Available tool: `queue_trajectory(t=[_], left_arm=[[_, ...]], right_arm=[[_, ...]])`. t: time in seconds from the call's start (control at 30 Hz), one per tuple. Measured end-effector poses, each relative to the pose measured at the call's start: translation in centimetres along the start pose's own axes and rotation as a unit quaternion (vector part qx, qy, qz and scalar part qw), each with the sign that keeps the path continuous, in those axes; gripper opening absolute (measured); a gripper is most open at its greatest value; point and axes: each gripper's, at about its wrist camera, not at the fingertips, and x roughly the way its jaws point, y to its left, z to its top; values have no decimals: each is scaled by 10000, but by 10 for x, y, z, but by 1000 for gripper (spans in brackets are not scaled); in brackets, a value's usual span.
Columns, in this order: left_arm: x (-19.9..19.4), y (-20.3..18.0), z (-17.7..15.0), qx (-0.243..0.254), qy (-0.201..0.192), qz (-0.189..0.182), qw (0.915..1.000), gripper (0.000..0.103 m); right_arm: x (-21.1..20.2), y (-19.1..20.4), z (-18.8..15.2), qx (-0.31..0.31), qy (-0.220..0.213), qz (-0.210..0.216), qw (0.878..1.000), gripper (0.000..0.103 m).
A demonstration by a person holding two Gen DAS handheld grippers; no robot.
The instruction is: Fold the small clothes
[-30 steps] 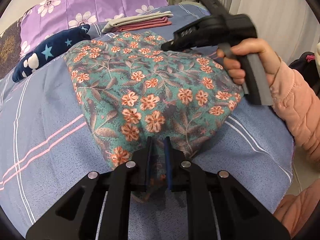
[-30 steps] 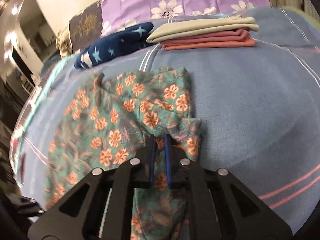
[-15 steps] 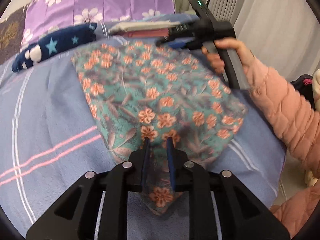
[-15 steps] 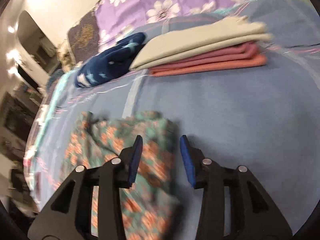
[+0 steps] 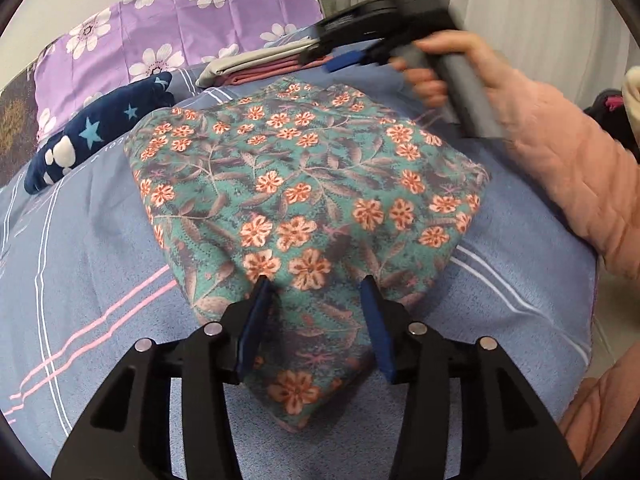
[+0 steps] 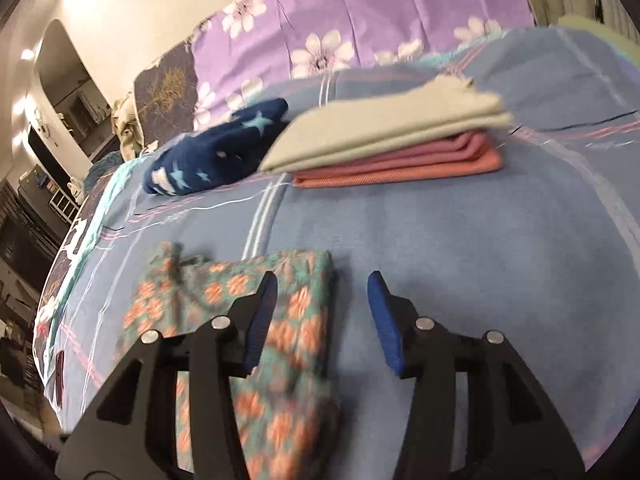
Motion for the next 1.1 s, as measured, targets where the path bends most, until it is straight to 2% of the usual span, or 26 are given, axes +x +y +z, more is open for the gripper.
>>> queue_trajectory(t=[0.1,0.2,0.3,0.33,0.37,0.43,0.57,0.77,0.9,1.03,1.1], left_arm=[[-2,5,1,-250,-13,-100,9996,48],[-1,4,2,-259,-30,-38,9997,48],[1,1,2,-183,-18,62,9998,50],[0,-1,1,-163,-18,79,9998,51],[-1,-1,1,-149,-24,89,9998,51],[-2,-3,-1,-123,-39,110,9999,53],[-4,-5,-3,-108,-45,142,9998,56],[-6,-3,-5,-200,-83,108,9997,57],[-14,2,-3,-291,-187,52,9994,57],[-29,21,2,-601,-476,172,9969,60],[-30,34,2,-839,-501,232,9949,61]], right_arm=[[-38,19,-30,-360,-32,300,9989,36],[-58,42,-65,-789,55,447,9959,33],[-57,57,-103,-933,403,614,9929,31],[-53,60,-113,-974,513,506,9926,31],[-47,60,-124,-1068,572,226,9924,29],[-46,60,-137,-1224,377,53,9918,29],[-48,62,-140,-1138,292,-97,9930,33],[-46,50,-141,-726,378,164,9965,41],[-48,52,-142,-735,358,210,9964,46],[-55,52,-143,-500,112,239,9984,47],[-59,48,-142,-280,-2,300,9992,48]])
